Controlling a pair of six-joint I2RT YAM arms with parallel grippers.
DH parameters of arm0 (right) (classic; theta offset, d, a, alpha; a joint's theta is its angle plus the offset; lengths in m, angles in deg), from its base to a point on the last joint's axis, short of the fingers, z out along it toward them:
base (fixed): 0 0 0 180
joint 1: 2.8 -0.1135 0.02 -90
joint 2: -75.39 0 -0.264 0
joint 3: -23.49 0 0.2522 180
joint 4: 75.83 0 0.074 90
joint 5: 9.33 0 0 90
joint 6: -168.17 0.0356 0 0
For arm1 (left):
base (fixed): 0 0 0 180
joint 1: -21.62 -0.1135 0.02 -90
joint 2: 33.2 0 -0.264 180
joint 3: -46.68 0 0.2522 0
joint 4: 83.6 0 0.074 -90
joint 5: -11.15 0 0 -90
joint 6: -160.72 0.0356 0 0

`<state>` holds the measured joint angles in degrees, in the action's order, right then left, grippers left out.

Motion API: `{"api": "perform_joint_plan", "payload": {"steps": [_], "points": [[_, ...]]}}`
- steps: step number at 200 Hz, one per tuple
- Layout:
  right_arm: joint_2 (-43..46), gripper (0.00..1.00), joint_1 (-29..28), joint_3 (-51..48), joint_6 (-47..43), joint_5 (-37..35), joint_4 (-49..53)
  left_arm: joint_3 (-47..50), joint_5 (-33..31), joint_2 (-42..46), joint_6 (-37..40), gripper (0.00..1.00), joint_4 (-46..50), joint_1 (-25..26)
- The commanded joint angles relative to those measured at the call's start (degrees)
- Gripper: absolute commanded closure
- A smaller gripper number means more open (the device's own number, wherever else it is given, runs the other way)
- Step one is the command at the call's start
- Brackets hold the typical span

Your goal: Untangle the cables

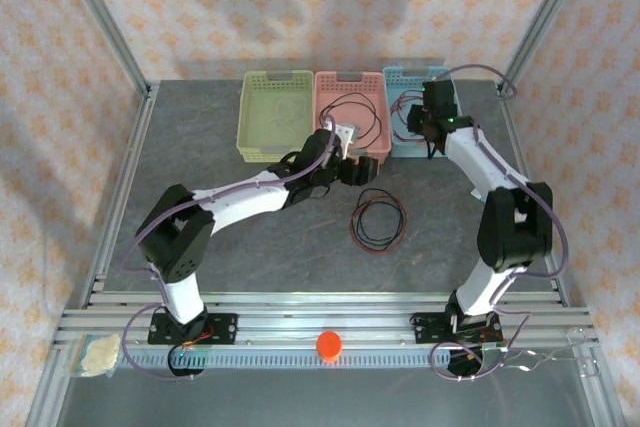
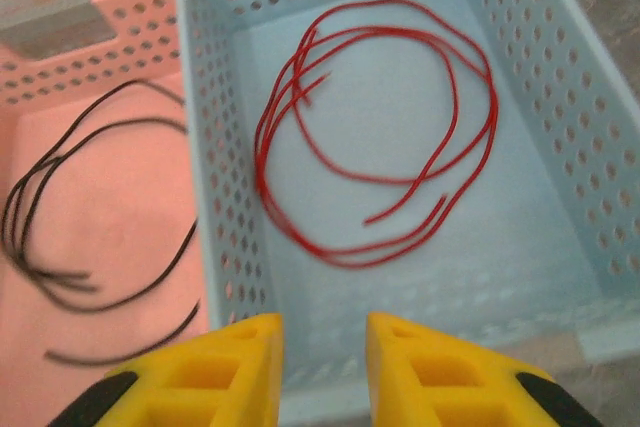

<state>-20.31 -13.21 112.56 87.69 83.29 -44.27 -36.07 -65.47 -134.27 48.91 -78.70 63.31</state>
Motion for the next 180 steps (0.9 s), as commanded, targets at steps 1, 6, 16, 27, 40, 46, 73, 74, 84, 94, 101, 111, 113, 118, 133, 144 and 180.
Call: {"api": "perform_joint_plan", "payload": {"steps": [1, 6, 16, 27, 40, 46, 73, 74, 84, 94, 101, 111, 113, 118, 133, 144, 180], "points": [[3.81, 0.73, -1.37, -5.57, 4.28, -4.53, 0.64, 3.52, -3.31, 2.51, -1.57, 0.16, -2.06, 1.90], [4.63, 0.74, -1.79, -6.76, 4.77, -4.62, 1.17, 4.19, -3.57, 2.72, -1.66, 0.16, -1.92, 2.34], [6.36, 0.74, -2.56, -9.37, 5.92, -4.97, 2.12, 5.39, -4.10, 3.07, -1.90, 0.16, -1.66, 3.42], [8.57, 0.74, -3.46, -13.02, 7.23, -4.58, 2.26, 6.94, -4.55, 3.38, -2.16, 0.16, -1.81, 4.53], [11.02, 0.75, -4.49, -17.16, 8.79, -4.29, 2.50, 8.84, -4.92, 3.52, -3.14, 0.16, -2.42, 5.47], [11.98, 0.75, -4.95, -18.88, 9.36, -4.12, 2.79, 9.64, -4.87, 3.52, -3.74, 0.16, -2.85, 5.81], [16.06, 0.76, -6.80, -25.56, 12.32, -2.08, 4.11, 13.80, -4.08, 3.74, -6.98, 0.16, -5.87, 7.09], [16.28, 0.76, -6.85, -25.83, 12.43, -1.91, 4.10, 13.93, -4.08, 3.76, -7.04, 0.16, -5.97, 7.09], [17.69, 0.76, -7.50, -28.04, 13.71, -0.78, 4.32, 14.90, -3.94, 3.61, -8.07, 0.17, -6.81, 7.51], [18.68, 0.76, -7.98, -29.86, 15.04, -0.21, 4.82, 15.62, -3.90, 3.37, -8.88, 0.17, -7.10, 7.83], [19.32, 0.77, -8.32, -31.01, 15.75, 0.21, 4.96, 16.08, -3.94, 3.26, -9.41, 0.18, -7.34, 8.04], [20.03, 0.77, -8.57, -32.62, 16.52, 0.80, 4.98, 16.96, -3.98, 3.17, -10.29, 0.19, -8.08, 8.21], [20.20, 0.77, -8.70, -32.84, 16.70, 0.99, 4.97, 17.14, -3.98, 3.10, -10.44, 0.19, -8.23, 8.22], [20.45, 0.78, -8.79, -33.46, 16.94, 1.55, 4.82, 17.37, -3.92, 3.08, -10.91, 0.20, -8.63, 8.23], [20.60, 0.79, -9.33, -34.57, 16.64, 3.69, 4.27, 18.29, -3.98, 2.90, -11.45, 0.22, -9.34, 8.24], [20.38, 0.80, -9.92, -34.72, 16.13, 4.59, 4.09, 18.69, -3.98, 2.75, -13.19, 0.24, -9.76, 8.24], [17.48, 0.81, -11.54, -34.09, 15.46, 5.62, 4.08, 20.07, -4.17, 2.64, -16.09, 0.29, -11.48, 8.27]]}}
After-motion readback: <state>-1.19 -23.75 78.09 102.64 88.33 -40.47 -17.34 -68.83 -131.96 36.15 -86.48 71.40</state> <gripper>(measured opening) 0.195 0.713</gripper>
